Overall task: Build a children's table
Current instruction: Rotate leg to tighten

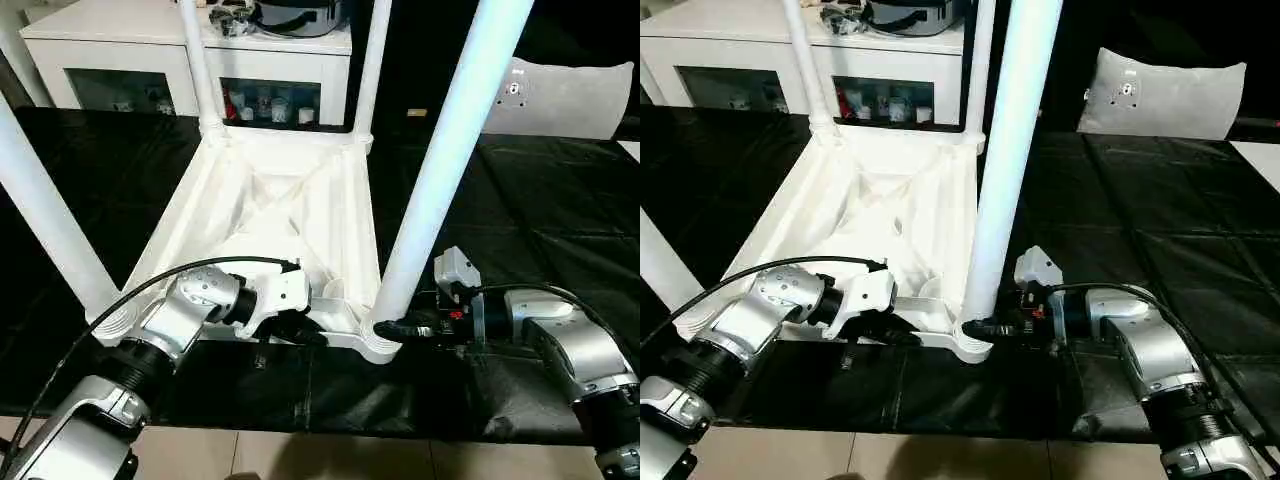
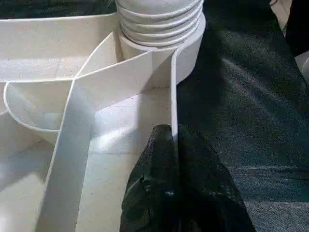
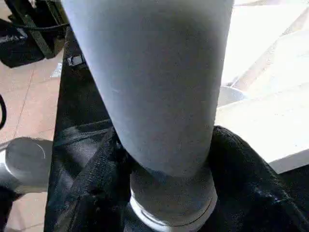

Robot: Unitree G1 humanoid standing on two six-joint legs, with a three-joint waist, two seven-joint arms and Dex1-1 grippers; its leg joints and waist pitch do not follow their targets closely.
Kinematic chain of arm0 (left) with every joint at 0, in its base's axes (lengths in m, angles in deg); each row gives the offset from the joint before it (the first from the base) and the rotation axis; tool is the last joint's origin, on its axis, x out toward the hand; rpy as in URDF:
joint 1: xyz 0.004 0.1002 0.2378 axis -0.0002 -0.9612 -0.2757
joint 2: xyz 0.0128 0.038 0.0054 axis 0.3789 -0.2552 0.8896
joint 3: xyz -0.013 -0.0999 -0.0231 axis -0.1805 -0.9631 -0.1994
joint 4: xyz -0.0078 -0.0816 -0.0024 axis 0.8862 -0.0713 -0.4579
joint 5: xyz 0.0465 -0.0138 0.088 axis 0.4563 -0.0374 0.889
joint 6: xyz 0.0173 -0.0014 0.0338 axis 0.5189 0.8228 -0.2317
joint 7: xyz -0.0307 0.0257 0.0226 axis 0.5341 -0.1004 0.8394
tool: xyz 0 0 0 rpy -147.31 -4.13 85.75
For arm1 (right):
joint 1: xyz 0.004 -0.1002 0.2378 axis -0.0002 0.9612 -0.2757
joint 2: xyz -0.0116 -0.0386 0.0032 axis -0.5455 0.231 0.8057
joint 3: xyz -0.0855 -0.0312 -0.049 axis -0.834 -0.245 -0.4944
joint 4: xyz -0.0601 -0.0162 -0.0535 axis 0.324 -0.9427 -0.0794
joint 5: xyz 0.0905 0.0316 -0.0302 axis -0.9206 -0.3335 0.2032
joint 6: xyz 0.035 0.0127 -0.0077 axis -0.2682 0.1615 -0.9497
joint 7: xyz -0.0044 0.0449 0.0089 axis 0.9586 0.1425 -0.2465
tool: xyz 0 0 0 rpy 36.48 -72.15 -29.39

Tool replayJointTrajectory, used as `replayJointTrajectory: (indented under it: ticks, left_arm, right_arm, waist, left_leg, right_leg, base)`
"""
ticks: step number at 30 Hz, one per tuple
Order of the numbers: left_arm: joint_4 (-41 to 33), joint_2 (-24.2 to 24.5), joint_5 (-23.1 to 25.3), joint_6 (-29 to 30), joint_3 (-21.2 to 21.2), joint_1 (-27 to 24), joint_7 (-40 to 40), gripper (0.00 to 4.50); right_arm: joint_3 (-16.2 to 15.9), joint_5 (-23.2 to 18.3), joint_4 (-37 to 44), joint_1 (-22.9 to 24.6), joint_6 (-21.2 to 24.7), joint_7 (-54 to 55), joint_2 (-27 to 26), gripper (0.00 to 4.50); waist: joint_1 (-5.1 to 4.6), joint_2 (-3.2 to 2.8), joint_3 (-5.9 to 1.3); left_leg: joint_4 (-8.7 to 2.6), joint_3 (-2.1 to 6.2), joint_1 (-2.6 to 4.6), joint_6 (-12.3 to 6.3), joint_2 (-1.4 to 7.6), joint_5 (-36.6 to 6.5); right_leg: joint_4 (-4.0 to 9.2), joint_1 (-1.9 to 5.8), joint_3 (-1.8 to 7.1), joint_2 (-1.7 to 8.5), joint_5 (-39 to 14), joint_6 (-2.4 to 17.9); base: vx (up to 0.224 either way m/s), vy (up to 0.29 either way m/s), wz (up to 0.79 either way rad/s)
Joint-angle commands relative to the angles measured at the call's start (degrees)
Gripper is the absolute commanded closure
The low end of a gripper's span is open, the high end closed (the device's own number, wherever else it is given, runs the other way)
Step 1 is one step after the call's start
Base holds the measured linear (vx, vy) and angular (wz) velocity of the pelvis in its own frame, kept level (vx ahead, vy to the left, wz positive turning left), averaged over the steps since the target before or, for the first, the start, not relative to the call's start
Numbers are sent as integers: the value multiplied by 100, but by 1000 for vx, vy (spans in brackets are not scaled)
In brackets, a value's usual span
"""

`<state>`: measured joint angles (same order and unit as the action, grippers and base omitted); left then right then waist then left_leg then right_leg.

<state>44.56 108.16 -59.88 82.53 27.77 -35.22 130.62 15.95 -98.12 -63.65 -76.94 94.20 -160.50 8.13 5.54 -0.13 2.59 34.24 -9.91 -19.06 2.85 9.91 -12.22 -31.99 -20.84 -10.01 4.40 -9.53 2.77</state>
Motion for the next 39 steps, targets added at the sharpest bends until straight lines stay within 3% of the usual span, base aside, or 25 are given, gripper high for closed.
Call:
replayJointTrajectory:
  ticks: [1, 6, 7, 9, 13, 14, 15, 18, 22, 28, 30, 31, 33, 34, 39]
  left_arm:
    - [90, -161, -77, 231, -61, -50, -286, 450]
    - [-71, -664, -140, 942, -259, -11, -1013, 450]
    - [-4, -875, -61, 1065, -296, 54, -1352, 450]
    - [141, -1096, 61, 1152, -336, 156, -1785, 450]
    - [447, -1578, 263, 1326, -464, 387, -2649, 450]
    - [523, -1690, 328, 1345, -464, 446, -2838, 450]
    - [565, -1747, 367, 1350, -452, 475, -2922, 450]
    - [623, -1801, 501, 1294, -362, 491, -2928, 450]
    - [655, -1482, 690, 872, -182, 415, -2556, 450]
    - [547, -1007, 663, 56, -120, 198, -1854, 450]
    - [503, -905, 628, -72, -114, 152, -1652, 450]
    - [457, -718, 575, -277, -41, 105, -1255, 450]
    - [442, -649, 544, -370, -15, 92, -1093, 450]
    - [425, -553, 455, -475, -6, 90, -819, 450]
    - [428, -397, 309, -673, 49, 146, -289, 450]
  right_arm:
    - [147, -214, 118, 61, 154, 28, -99, 245]
    - [379, 25, 277, 93, 608, 1527, -681, 249]
    - [442, 173, 224, 49, 777, 2172, -968, 250]
    - [510, 341, 127, -27, 983, 2835, -1253, 250]
    - [766, 586, -51, -196, 1422, 4120, -1881, 250]
    - [819, 617, -90, -226, 1443, 4368, -2024, 250]
    - [828, 618, -103, -231, 1406, 4428, -2082, 216]
    - [857, 587, 20, -156, 1213, 4373, -2137, 180]
    - [954, 491, 183, 18, 815, 3801, -1704, 141]
    - [964, 582, 248, 142, 376, 2930, -913, 98]
    - [1001, 496, 300, 152, 334, 2634, -728, 73]
    - [993, 339, 399, 177, 206, 2031, -409, 73]
    - [963, 275, 452, 201, 150, 1737, -267, 73]
    - [851, 208, 524, 258, 16, 1160, 7, 73]
    - [624, 107, 530, 266, -121, 202, 435, 73]
  waist:
    - [7, 44, -279]
    - [-50, 32, -263]
    - [-93, 8, -265]
    - [-163, 6, -261]
    - [-306, -28, -252]
    - [-349, -32, -251]
    - [-370, -38, -259]
    - [-381, -70, -293]
    - [-313, -74, -315]
    - [-195, -60, -359]
    - [-144, -47, -386]
    - [-115, -58, -403]
    - [-34, -52, -426]
    - [26, -51, -395]
    - [134, -42, -389]
  left_leg:
    - [-426, 185, 34, -224, 429, -1460]
    - [-421, 197, 23, -121, 397, -1460]
    - [-416, 208, 7, -88, 383, -1469]
    - [-370, 198, 55, -64, 325, -1548]
    - [-326, 184, 58, -151, 263, -1630]
    - [-324, 206, 66, -118, 267, -1702]
    - [-327, 217, 65, -103, 273, -1737]
    - [-416, 258, 24, -183, 379, -1793]
    - [-449, 231, -22, -289, 396, -1511]
    - [-419, 177, -89, -493, 385, -945]
    - [-416, 169, -114, -580, 408, -678]
    - [-411, 168, -116, -657, 425, -521]
    - [-374, 161, -151, -800, 433, -340]
    - [-362, 126, -145, -861, 427, -372]
    - [-363, 114, -111, -788, 440, -465]
  right_leg:
    - [601, 196, 411, 664, -3056, 42]
    - [619, 187, 370, 652, -3190, 10]
    - [641, 206, 348, 650, -3284, -63]
    - [723, 165, 286, 633, -3500, -193]
    - [809, 140, 217, 593, -3696, -434]
    - [828, 120, 172, 581, -3737, -461]
    - [832, 131, 162, 581, -3723, -482]
    - [774, 186, 243, 628, -3254, -388]
    - [667, 196, 393, 674, -2843, -90]
    - [559, 240, 443, 675, -2313, 127]
    - [484, 262, 467, 667, -1933, 211]
    - [426, 254, 477, 660, -1634, 308]
    - [341, 265, 489, 661, -1283, 375]
    - [338, 218, 478, 635, -1300, 403]
    - [362, 216, 480, 635, -1637, 368]
  base:
    - [0, 0, 0]
    - [0, 0, 0]
    - [0, 0, 0]
    - [0, 0, 0]
    - [0, 0, 0]
    - [0, 0, 0]
    - [0, 0, 0]
    - [0, 0, 0]
    - [0, 0, 0]
    - [0, 0, 0]
    - [0, 0, 0]
    - [0, 0, 0]
    - [0, 0, 0]
    - [0, 0, 0]
    - [0, 0, 0]
